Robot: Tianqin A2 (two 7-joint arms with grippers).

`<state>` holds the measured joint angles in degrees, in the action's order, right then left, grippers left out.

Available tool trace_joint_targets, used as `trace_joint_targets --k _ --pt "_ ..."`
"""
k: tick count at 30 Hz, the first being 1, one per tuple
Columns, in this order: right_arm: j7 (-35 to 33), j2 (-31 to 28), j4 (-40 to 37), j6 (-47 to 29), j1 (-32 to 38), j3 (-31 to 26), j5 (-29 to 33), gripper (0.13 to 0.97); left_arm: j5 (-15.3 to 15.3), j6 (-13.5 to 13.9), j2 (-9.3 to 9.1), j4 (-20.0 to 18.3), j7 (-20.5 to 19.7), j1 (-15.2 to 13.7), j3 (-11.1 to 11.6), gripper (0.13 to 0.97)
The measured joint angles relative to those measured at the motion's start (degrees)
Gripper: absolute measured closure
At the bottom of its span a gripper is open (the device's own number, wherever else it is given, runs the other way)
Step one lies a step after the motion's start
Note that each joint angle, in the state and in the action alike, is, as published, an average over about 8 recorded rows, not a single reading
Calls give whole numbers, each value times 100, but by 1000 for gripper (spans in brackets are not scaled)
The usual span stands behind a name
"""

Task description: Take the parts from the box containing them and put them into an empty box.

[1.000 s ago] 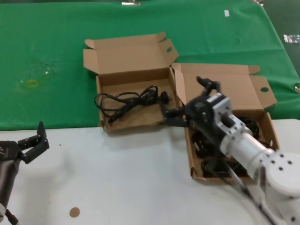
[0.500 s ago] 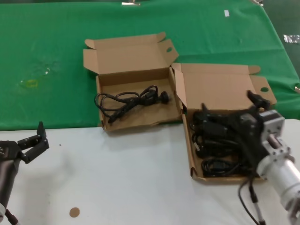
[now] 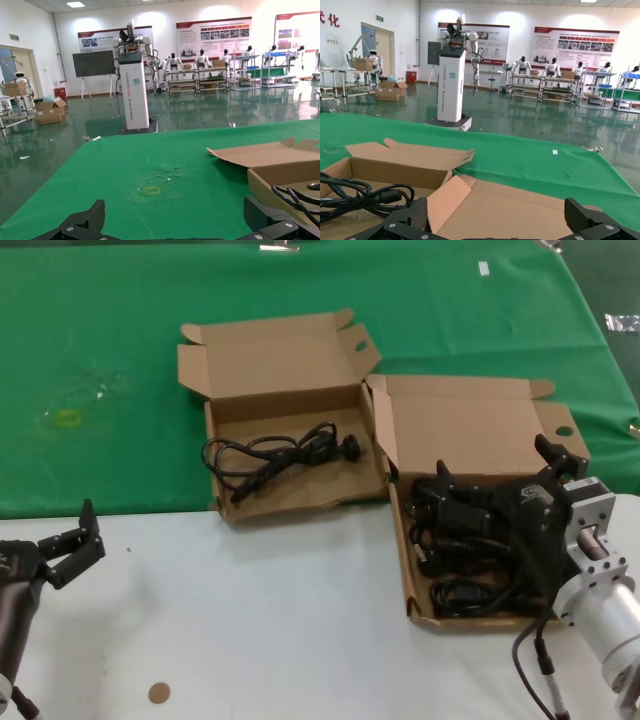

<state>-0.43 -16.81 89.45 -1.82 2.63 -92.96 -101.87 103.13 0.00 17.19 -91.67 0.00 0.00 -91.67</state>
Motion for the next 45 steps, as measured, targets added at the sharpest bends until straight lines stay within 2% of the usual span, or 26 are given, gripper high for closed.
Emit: trace_joint_targets --k 45 --pt "0 0 0 0 0 0 0 129 0 0 0 0 0 0 0 132"
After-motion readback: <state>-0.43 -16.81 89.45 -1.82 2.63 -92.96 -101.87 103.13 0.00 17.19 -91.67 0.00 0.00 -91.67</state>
